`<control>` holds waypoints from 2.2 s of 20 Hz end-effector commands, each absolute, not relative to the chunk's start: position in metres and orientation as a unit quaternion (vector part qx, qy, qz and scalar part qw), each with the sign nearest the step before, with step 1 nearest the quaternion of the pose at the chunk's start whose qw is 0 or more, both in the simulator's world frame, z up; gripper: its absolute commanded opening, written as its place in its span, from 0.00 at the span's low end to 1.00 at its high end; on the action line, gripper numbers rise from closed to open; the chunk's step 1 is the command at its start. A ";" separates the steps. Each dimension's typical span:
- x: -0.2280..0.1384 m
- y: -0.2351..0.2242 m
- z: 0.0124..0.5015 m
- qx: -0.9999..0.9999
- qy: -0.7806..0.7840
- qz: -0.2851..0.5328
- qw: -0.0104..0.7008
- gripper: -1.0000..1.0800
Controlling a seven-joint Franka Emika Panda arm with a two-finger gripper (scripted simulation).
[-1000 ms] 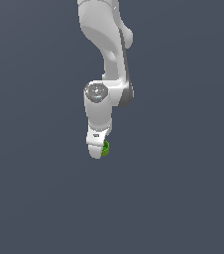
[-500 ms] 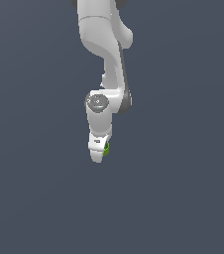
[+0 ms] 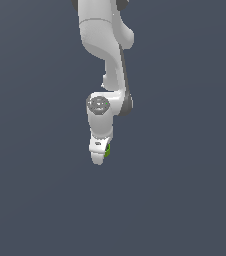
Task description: Pick up the object and move it to a goal position.
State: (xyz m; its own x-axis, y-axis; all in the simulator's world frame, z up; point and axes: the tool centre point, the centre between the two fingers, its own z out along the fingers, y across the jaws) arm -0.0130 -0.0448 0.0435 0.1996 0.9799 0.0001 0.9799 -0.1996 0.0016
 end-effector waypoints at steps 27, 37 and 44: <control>-0.025 -0.043 0.189 0.774 0.633 0.000 0.000 0.00; -0.034 -0.042 0.306 0.773 0.634 0.001 0.000 0.00; -0.038 -0.041 0.381 0.773 0.634 0.001 -0.001 0.00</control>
